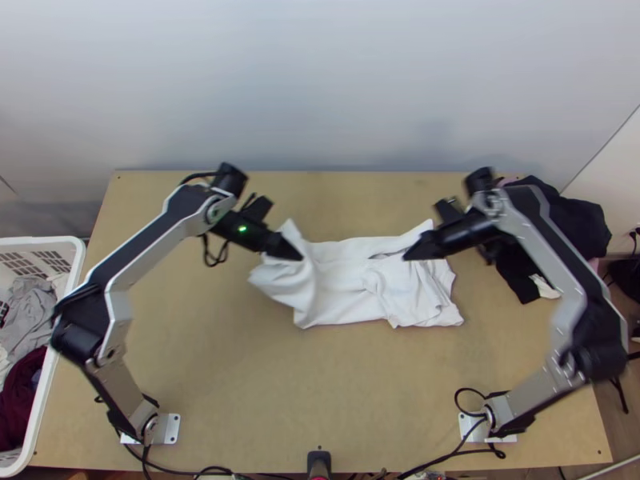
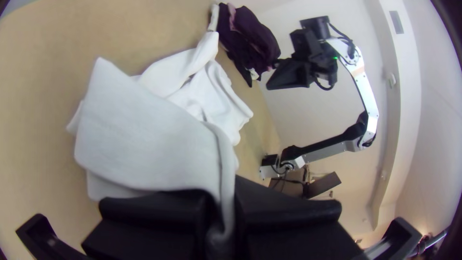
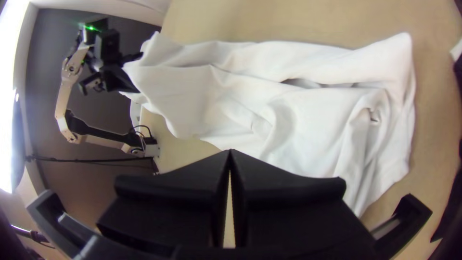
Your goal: Fold the t-shirt
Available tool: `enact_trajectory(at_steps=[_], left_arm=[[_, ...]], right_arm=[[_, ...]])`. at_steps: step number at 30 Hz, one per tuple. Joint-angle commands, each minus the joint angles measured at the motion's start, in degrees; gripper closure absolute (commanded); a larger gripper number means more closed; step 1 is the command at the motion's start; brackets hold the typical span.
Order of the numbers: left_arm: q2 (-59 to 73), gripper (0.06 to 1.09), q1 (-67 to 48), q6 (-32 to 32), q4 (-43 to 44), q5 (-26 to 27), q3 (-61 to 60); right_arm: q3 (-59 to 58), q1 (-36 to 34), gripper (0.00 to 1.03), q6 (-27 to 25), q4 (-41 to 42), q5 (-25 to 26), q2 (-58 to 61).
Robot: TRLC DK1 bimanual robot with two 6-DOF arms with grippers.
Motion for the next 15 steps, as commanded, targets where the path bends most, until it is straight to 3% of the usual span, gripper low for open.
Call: enact_trajectory(at_steps=[1,8,15], left_arm=[[9.45,1.05,-7.47,-7.07,5.09,1.09,14.21],[26.68,1.05,-15.73,-11.29,5.79,1.44,37.41],[34.24,1.05,-20.21,-26.14,30.40,2.06,38.73]], right_arm=[[0.74,-8.43,1.00,1.36,-5.80,-0.67,-15.03],[-3.48,-19.41,1.00,2.59,-7.91,-0.59,-25.92],[-6.73,-23.28,1.00,2.41,-7.91,-0.32,-28.91]])
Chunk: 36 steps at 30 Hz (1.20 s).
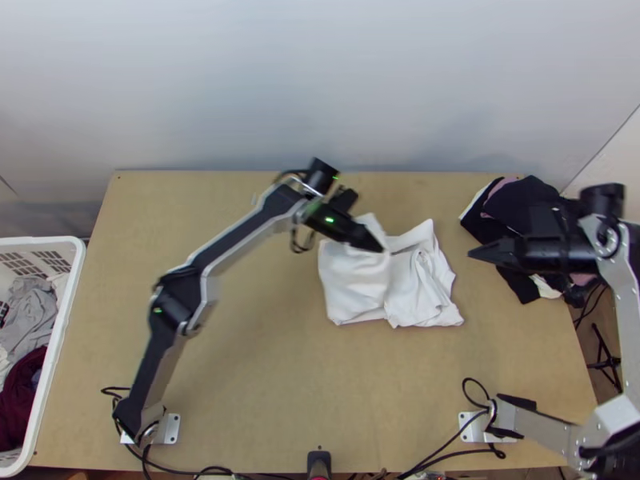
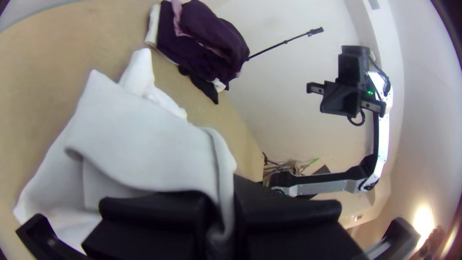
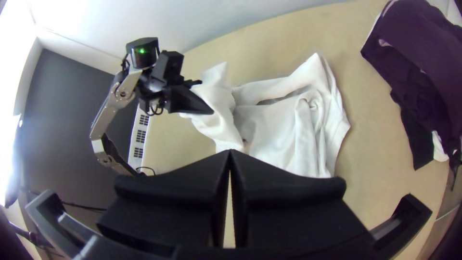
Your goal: Fold the t-shirt
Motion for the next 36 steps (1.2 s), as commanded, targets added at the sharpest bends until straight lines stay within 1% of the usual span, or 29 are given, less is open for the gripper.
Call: enact_trajectory(at_steps=[1,6,7,9,10,11,12,13,14,18,19,22,25,28,30,32,34,36], left_arm=[[9.87,1.05,-4.85,-13.83,20.04,0.49,6.32],[17.25,1.05,-6.78,-31.94,44.39,0.22,9.13],[18.57,1.05,-7.66,-33.26,46.85,0.13,10.36],[19.89,1.05,-9.94,-33.52,48.61,-0.22,10.98],[20.51,1.01,-10.91,-33.52,49.40,-0.13,10.98],[21.03,0.87,-11.70,-33.52,49.84,-0.13,10.98],[21.65,0.60,-12.32,-33.70,49.93,-0.31,10.98],[22.53,0.23,-12.76,-33.87,50.54,-0.39,11.15],[23.06,0.09,-12.93,-34.40,50.63,-0.48,11.24],[23.85,0.10,-12.23,-34.75,43.60,-1.54,10.80],[23.85,0.10,-11.79,-34.66,43.16,-1.45,9.92],[23.67,0.10,-10.12,-33.52,43.33,-1.27,7.99],[23.23,0.10,-8.36,-33.79,44.92,-1.10,8.25],[19.89,0.10,-7.40,-33.43,45.53,-0.13,8.16],[17.34,0.10,-7.04,-33.08,44.30,0.57,6.84],[15.32,0.10,-6.87,-31.15,39.91,0.49,4.91],[14.62,0.10,-6.87,-27.72,31.82,0.40,4.82],[13.04,0.10,-7.48,-21.66,25.05,0.22,4.65]], right_arm=[[-3.76,-4.99,1.00,0.09,-0.52,0.46,-4.59],[-5.69,-5.34,1.00,-0.26,-0.52,2.22,-5.20],[-5.96,-5.34,1.00,-0.26,-0.52,2.84,-5.20],[-6.22,-5.34,1.00,-0.26,-0.52,3.80,-5.29],[-6.22,-5.60,1.00,-0.26,-0.52,3.98,-5.29],[-6.04,-5.78,1.00,-0.17,-0.52,4.16,-5.38],[-6.04,-5.87,1.00,-0.08,-0.52,4.33,-5.46],[-6.13,-6.04,1.00,-0.08,-0.52,4.33,-5.73],[-6.22,-6.13,1.00,0.01,-0.52,4.33,-5.82],[-6.66,-6.22,1.00,0.09,-0.52,4.33,-6.26],[-6.84,-6.22,1.00,0.01,-0.52,4.33,-6.34],[-7.10,-6.22,1.00,-0.26,-0.43,4.33,-6.34],[-7.10,-6.22,1.00,-0.26,-0.35,4.33,-6.34],[-7.36,-6.13,1.00,-0.17,-0.43,4.33,-6.96],[-7.36,-6.13,1.00,-0.26,-0.43,4.51,-7.22],[-7.36,-6.13,1.00,-0.26,-0.35,4.60,-7.49],[-7.45,-6.04,1.00,-0.26,-0.35,4.60,-7.66],[-7.27,-6.04,1.00,-0.26,-0.35,4.60,-7.66]])
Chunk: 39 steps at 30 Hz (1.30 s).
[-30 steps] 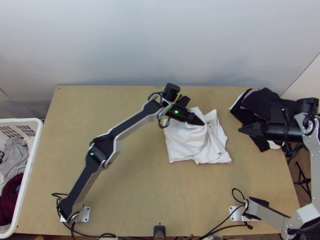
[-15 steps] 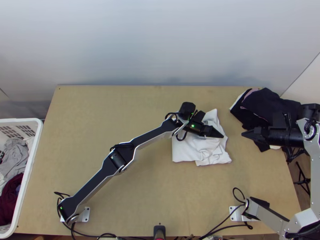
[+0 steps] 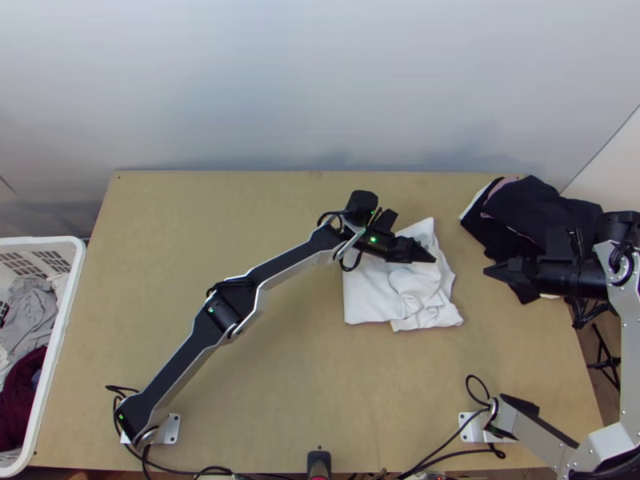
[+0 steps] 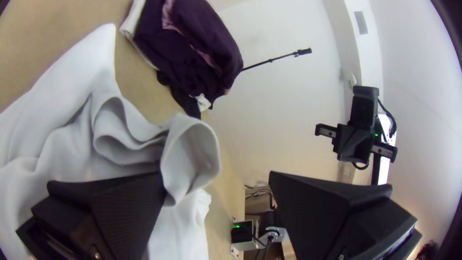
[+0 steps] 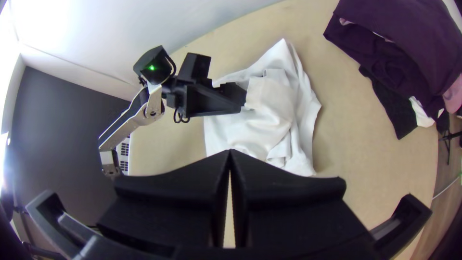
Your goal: Fold the t-shirt
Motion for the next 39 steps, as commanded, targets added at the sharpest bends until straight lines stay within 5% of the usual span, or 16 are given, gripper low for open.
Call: enact_trajectory(at_steps=[1,7,11,15,20,23,33,39], left_arm=[[-5.26,0.10,-0.16,12.28,-17.54,-0.22,-1.84],[-10.45,0.10,-0.43,30.56,-41.01,-7.78,-4.31],[-15.81,0.11,1.68,34.78,-46.46,-9.09,-10.90],[-17.66,0.11,3.35,46.38,-59.47,-15.33,-11.60],[-19.50,0.11,6.69,48.14,-59.29,-17.53,-14.59],[-19.50,0.11,6.78,51.48,-58.85,-24.30,-13.36],[-20.12,0.16,5.64,49.64,-52.35,-23.42,-12.04],[-17.92,0.44,4.67,49.37,-49.54,-24.30,-11.43]], right_arm=[[0.09,0.17,1.00,0.03,0.02,0.09,-0.49],[-1.05,0.17,1.00,-0.68,0.02,0.18,-0.93],[-2.37,3.51,1.00,0.11,-0.06,0.01,-1.72],[-4.74,5.97,1.00,0.11,0.02,0.71,-2.95],[-3.69,6.67,1.00,0.46,0.02,0.97,-3.04],[-3.95,8.25,1.00,0.64,0.02,0.88,-2.87],[-1.84,13.00,1.00,0.20,1.43,1.59,1.88],[0.00,17.92,1.00,0.29,4.86,1.59,8.38]])
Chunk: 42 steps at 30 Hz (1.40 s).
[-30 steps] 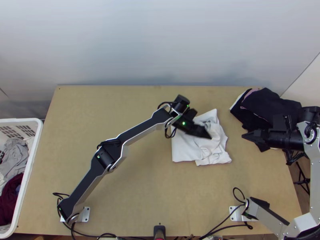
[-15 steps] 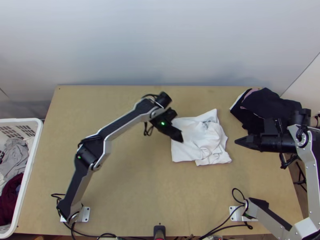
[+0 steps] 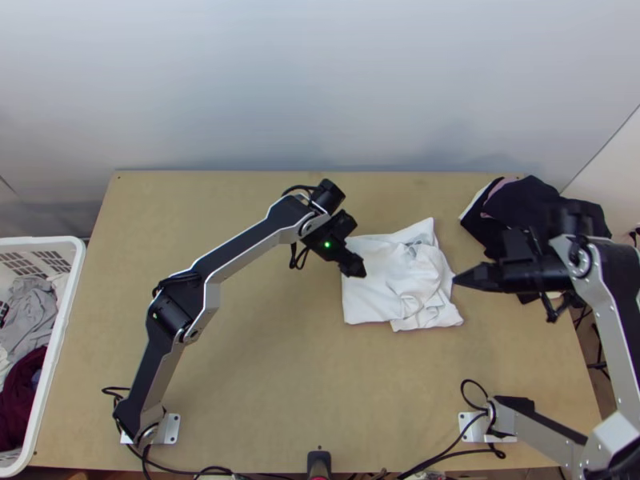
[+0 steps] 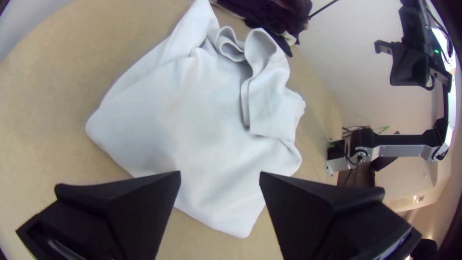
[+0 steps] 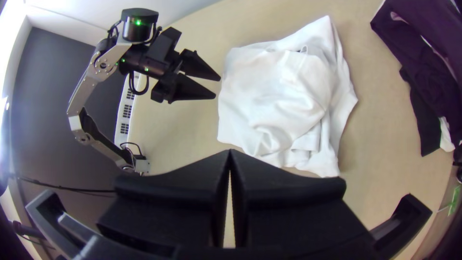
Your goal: Fold the t-shirt
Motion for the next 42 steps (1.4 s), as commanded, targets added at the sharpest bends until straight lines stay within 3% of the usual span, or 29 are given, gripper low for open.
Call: enact_trajectory(at_steps=[1,3,7,16,25,33,42], left_arm=[[1.95,0.53,-0.88,-0.11,3.25,-0.93,0.62],[2.74,0.70,-0.97,-0.02,5.01,-0.93,0.62],[4.50,0.80,-1.76,2.88,5.80,-4.80,1.67],[5.64,0.89,-2.11,4.37,5.36,-8.14,-0.96],[6.34,0.88,-2.73,4.37,5.54,-9.28,-0.52],[6.08,0.88,-2.82,4.28,5.54,-9.55,-0.52],[6.26,0.88,-3.34,4.28,5.54,-10.25,-0.52]], right_arm=[[2.63,5.00,1.00,-0.32,2.65,0.10,6.55],[3.77,5.80,1.00,-0.41,3.00,0.10,8.14],[3.68,6.24,1.00,-0.59,4.23,0.10,10.16],[3.86,9.31,1.00,0.73,10.91,0.01,17.72],[3.86,14.94,1.00,0.47,17.24,0.28,30.28],[6.76,16.69,1.00,1.35,19.88,5.64,37.31],[1.22,22.58,1.00,0.64,20.32,23.57,36.61]])
